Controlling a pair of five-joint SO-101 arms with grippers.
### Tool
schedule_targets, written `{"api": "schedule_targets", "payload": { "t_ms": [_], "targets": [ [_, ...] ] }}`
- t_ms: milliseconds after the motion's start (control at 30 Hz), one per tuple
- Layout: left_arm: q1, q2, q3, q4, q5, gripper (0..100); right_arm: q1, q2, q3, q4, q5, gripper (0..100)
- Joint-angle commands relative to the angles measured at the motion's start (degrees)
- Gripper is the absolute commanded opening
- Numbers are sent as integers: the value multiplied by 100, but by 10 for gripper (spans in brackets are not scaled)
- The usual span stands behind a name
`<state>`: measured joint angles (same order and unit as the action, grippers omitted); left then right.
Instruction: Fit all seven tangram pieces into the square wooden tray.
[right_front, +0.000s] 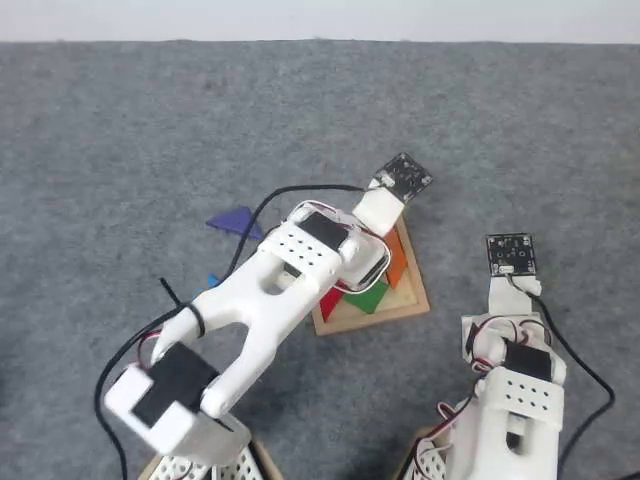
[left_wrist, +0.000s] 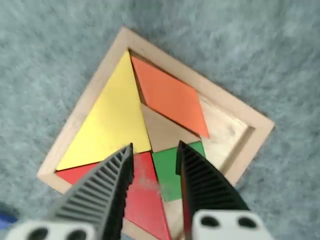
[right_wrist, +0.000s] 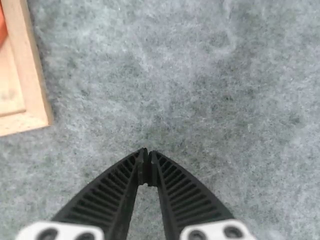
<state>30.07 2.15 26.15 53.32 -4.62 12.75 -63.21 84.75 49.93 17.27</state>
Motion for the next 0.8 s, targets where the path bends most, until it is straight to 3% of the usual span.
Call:
{"api": "schedule_targets", "payload": {
  "t_ms": [0,233,333,533,767],
  "targets": [
    [26,-457,-57,-35,44,133,-48,-110,-176,-119,26,10],
    [-9,-457,-66,-132,44,133,-40,-101,-176,-119,18,10],
    [-325,-527,-92,97,44,133,-40,-92,-176,-119,18,10],
    [-1662,-527,-180,905,-26,137,-57,-92,-176,-110,18,10],
    [-3376,-466,-549,1319,-642,186,-57,-75,-176,-101,26,10]
  ]
}}
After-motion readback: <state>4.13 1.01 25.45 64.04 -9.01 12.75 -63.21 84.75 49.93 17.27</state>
